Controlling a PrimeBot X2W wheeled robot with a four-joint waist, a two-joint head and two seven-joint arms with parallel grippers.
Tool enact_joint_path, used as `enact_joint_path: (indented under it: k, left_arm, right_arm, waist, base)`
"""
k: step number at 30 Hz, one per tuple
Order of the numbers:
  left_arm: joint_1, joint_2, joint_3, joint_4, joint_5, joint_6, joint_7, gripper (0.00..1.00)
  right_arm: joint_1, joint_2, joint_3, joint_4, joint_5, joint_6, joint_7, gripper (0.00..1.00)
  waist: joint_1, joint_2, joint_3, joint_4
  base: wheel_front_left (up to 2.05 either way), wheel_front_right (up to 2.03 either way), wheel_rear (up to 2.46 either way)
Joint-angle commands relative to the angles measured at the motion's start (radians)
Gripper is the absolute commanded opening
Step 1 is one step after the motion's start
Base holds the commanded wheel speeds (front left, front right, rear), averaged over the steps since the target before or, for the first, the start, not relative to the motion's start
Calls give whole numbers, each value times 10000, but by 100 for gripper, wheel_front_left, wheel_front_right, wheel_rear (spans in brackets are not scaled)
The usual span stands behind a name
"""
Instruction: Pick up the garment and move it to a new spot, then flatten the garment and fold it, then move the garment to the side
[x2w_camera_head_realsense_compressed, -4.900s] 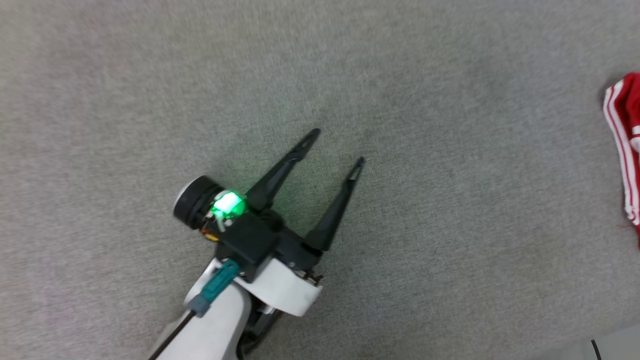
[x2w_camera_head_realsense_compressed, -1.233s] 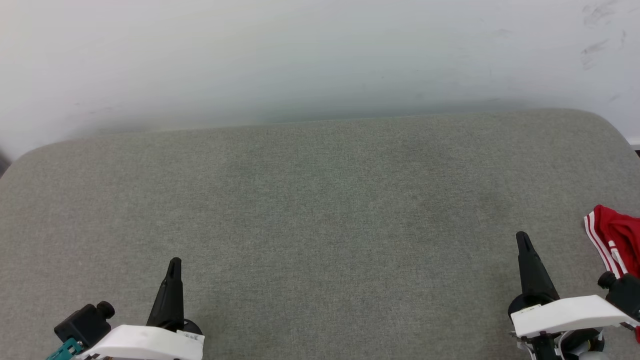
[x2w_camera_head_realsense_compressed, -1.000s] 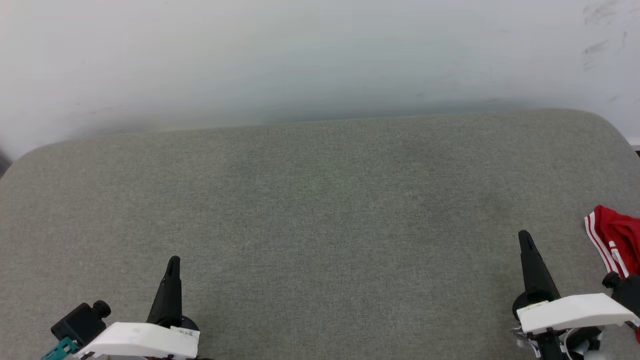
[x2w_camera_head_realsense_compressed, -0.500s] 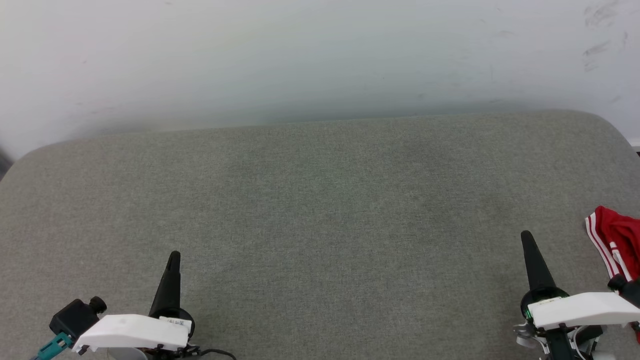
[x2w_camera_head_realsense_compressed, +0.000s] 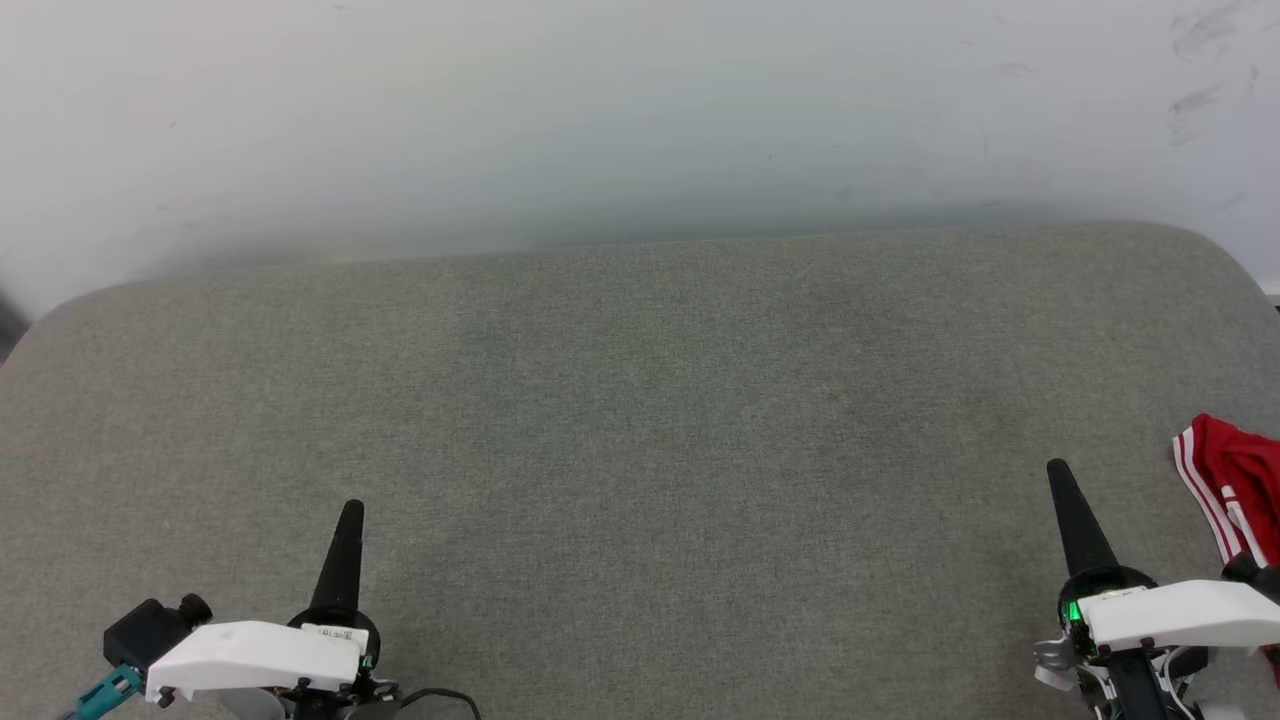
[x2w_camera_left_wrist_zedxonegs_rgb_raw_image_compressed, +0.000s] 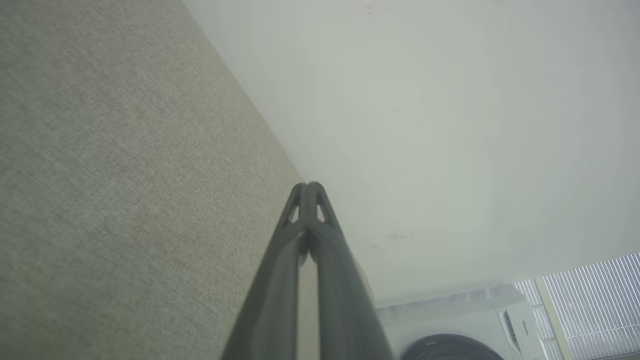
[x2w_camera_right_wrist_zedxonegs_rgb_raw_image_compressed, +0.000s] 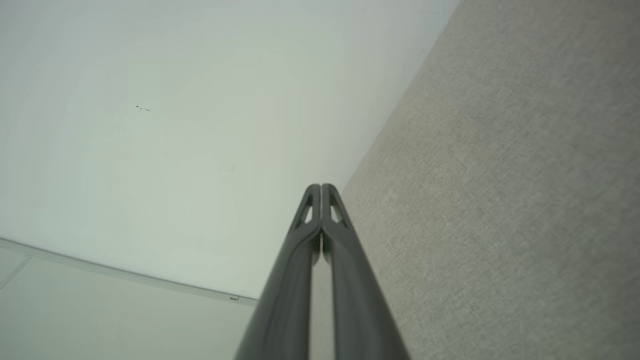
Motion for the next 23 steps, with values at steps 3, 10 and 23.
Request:
enact_joint_path:
  k: [3,10,23]
  left_arm:
    - [-270,25,76,39,-495,-63,135,0]
    - [-351,18,124,167,-1130,-65,312,0]
    - [-525,2,196,376,-2129,-64,592,0]
  right_arm:
    - [-239,-61,-68,-22,496,-1,112,0]
    - [-255,-55,-148,28,1111,-1,288,0]
    - [-315,-37,-274,113,2077,-2,565,0]
  waist:
    - [0,0,-4,8]
    - [0,0,-12,23]
    - [0,0,-26,47]
  base:
    - [0,0,0]
    - [0,0,0]
    - [0,0,0]
